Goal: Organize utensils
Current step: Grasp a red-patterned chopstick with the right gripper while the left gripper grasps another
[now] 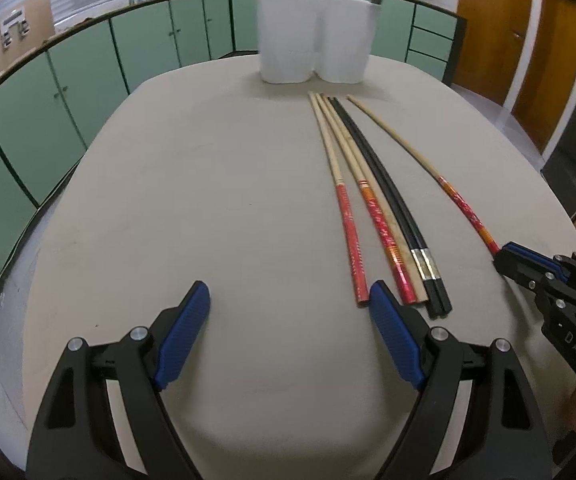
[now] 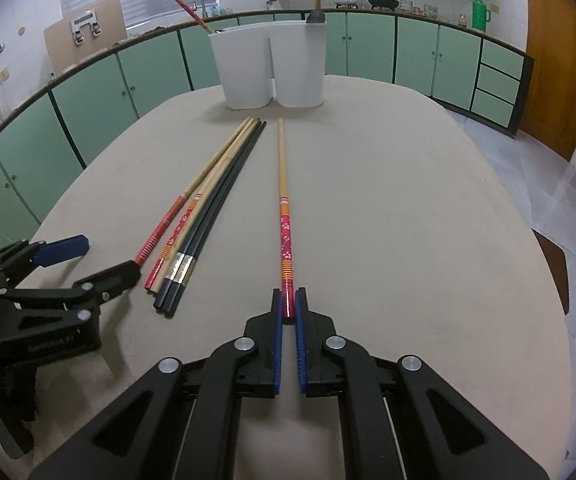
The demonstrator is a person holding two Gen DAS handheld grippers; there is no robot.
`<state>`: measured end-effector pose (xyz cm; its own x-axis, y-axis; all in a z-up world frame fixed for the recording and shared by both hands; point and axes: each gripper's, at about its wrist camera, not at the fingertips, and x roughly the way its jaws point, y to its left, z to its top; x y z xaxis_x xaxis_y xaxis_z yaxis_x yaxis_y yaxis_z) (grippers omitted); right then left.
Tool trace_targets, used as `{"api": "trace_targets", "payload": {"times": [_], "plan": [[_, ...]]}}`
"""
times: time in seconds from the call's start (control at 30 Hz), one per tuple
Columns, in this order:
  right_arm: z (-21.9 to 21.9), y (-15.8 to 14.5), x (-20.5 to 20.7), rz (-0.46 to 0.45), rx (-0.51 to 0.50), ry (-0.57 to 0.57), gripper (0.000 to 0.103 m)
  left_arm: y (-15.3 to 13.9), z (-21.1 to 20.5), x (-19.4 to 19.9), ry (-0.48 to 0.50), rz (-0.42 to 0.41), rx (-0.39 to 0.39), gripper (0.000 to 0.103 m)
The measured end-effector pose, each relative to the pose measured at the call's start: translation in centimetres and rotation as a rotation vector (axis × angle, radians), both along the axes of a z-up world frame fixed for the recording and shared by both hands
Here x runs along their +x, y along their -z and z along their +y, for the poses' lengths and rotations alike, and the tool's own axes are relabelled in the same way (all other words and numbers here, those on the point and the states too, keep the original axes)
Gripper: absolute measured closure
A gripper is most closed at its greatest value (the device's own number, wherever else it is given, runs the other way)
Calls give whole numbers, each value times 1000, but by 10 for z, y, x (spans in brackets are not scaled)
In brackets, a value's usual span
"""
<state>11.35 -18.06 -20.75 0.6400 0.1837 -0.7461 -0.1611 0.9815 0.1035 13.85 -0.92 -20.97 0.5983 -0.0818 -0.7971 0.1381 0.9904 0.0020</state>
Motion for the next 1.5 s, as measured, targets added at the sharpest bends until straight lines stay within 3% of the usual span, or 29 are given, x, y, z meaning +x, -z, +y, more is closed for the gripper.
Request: {"api": "trace_targets", "payload": {"times": [0.13, 0.17, 0.23, 0.4, 0.47, 0.8, 1.17, 1.5], "plan": [[0, 1, 0, -1, 2, -6, 95, -1, -4, 0, 11, -2, 0, 26], [0, 1, 0, 0, 6, -6, 95, -1, -5, -2, 16, -4, 0, 31], [-2, 2, 1, 5, 22, -6, 95, -2, -8, -2, 30, -9, -7, 42], [-3, 2, 2, 8, 36, -4, 96, -3, -16, -2, 71, -16, -32, 91], [-4, 2, 2, 9, 41, -4, 97, -3, -18, -2, 84, -12, -44, 97], [-8, -19, -1, -37, 52, -12, 97, -21, -16, -8, 87, -52, -50, 98], [-19, -77, -3, -161, 86, -15, 97, -85, -2, -16, 74, -206, -66, 98], [-21, -148, 16, -292, 109, -57, 97, -150, 2, 0, 101, -348, -94, 98]]}}
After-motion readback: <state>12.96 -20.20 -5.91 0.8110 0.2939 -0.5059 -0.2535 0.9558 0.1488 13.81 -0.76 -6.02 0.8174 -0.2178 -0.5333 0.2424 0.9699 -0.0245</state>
